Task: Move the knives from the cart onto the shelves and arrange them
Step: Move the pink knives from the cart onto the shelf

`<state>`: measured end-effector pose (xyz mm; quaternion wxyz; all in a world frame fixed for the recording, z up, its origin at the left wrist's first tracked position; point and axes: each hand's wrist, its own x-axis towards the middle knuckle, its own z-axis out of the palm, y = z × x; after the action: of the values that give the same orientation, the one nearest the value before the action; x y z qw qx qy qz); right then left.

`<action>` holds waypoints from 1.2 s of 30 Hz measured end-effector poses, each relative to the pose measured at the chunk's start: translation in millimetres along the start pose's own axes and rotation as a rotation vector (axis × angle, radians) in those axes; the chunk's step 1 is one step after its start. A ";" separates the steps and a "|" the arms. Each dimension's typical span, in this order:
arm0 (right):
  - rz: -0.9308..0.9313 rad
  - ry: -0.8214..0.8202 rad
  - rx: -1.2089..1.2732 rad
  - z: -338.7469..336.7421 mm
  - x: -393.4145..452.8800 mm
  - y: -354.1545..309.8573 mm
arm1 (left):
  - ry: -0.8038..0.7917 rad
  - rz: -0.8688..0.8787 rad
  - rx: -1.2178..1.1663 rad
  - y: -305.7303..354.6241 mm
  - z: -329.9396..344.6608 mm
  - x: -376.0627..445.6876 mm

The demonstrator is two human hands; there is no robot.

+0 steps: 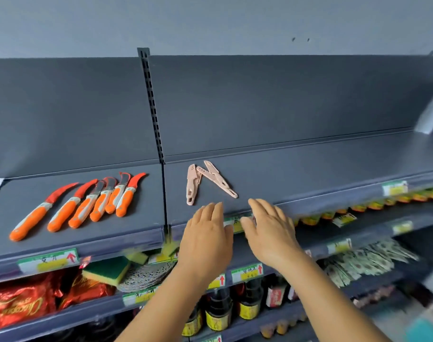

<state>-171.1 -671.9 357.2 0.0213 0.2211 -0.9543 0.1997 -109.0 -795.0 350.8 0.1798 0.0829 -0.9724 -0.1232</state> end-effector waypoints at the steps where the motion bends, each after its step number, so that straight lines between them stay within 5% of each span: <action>1: 0.036 0.006 0.004 1.3 -20.6 8.0 | -0.025 0.034 -0.008 9.0 2.8 -15.4; 23: 0.858 -0.107 0.096 74.9 -375.5 200.7 | -0.784 0.557 -0.094 198.2 164.4 -252.5; 36: 1.223 -0.006 0.294 69.7 -536.1 361.2 | -0.902 0.876 -0.091 399.1 252.4 -356.8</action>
<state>159.8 -180.3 89.8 -0.1299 -0.3635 -0.8709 0.3043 79.8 -287.2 112.5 -0.2110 -0.3910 -0.8900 -0.1020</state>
